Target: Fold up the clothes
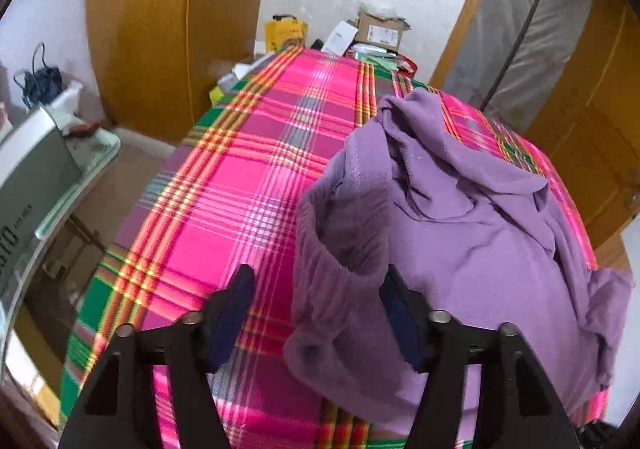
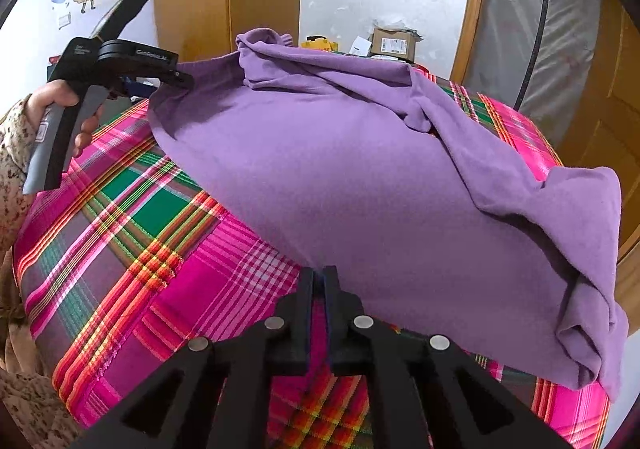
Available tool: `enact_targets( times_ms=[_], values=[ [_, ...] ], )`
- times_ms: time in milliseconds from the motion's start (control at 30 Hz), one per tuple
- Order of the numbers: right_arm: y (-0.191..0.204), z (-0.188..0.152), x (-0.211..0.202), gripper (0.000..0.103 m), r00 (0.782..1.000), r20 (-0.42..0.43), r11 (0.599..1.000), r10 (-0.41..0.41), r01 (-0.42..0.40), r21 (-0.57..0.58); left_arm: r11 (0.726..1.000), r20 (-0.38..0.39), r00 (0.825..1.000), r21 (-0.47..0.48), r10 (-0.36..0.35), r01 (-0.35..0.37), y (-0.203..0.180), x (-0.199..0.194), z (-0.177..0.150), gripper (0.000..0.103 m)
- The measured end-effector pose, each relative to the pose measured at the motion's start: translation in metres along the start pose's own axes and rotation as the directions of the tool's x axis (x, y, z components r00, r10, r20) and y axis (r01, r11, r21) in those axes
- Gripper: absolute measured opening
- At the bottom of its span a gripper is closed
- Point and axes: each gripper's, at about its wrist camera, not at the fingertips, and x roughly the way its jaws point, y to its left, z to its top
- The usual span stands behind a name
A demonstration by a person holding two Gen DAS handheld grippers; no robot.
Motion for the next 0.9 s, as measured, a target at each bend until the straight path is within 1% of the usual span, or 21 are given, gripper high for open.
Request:
enact_targets(
  times_ms=[33, 67, 100, 200, 300, 433, 533, 700, 800, 900],
  values=[
    [0.0, 0.0, 0.0, 0.005, 1.0, 0.001, 1.0, -0.001, 0.001, 0.001, 1.0, -0.018, 1.0, -0.015, -0.014, 0.014, 0.002, 0.003, 0.001, 0.017],
    [0.0, 0.001, 0.001, 0.004, 1.0, 0.002, 1.0, -0.003, 0.003, 0.003, 0.999, -0.033, 0.999, -0.031, -0.025, 0.024, 0.005, 0.006, 0.001, 0.016],
    [0.0, 0.001, 0.001, 0.003, 1.0, 0.002, 1.0, -0.004, 0.004, 0.007, 0.998, -0.035, 0.999, -0.046, -0.035, 0.033, 0.008, 0.006, 0.002, 0.011],
    [-0.001, 0.001, -0.001, 0.002, 1.0, 0.01, 1.0, -0.007, 0.007, 0.018, 0.993, -0.003, 0.998, -0.097, -0.068, 0.067, 0.019, -0.001, 0.003, 0.009],
    [-0.001, 0.001, -0.005, 0.002, 1.0, 0.024, 1.0, -0.016, 0.015, 0.023, 0.987, 0.032, 0.996, -0.137, -0.08, 0.084, 0.03, -0.012, 0.005, 0.008],
    [0.002, 0.003, -0.012, 0.002, 0.999, 0.043, 0.999, -0.032, 0.031, 0.013, 0.983, 0.073, 0.994, -0.159, -0.084, 0.095, 0.038, -0.028, 0.002, 0.008],
    [0.002, 0.003, -0.019, 0.002, 0.998, 0.059, 0.999, -0.038, 0.037, 0.018, 0.98, 0.092, 0.992, -0.169, -0.086, 0.101, 0.048, -0.042, -0.007, 0.008],
    [0.003, 0.002, -0.031, 0.002, 0.995, 0.08, 0.998, -0.056, 0.055, 0.015, 0.976, 0.101, 0.99, -0.188, -0.095, 0.113, 0.059, -0.058, -0.021, 0.008],
    [0.003, -0.001, -0.04, 0.002, 0.994, 0.09, 0.998, -0.058, 0.057, 0.014, 0.972, 0.108, 0.989, -0.202, -0.099, 0.12, 0.064, -0.058, -0.026, 0.008],
    [0.004, -0.003, -0.047, 0.002, 0.994, 0.097, 0.998, -0.055, 0.055, 0.009, 0.968, 0.117, 0.988, -0.217, -0.101, 0.125, 0.073, -0.071, -0.04, 0.008]
  ],
)
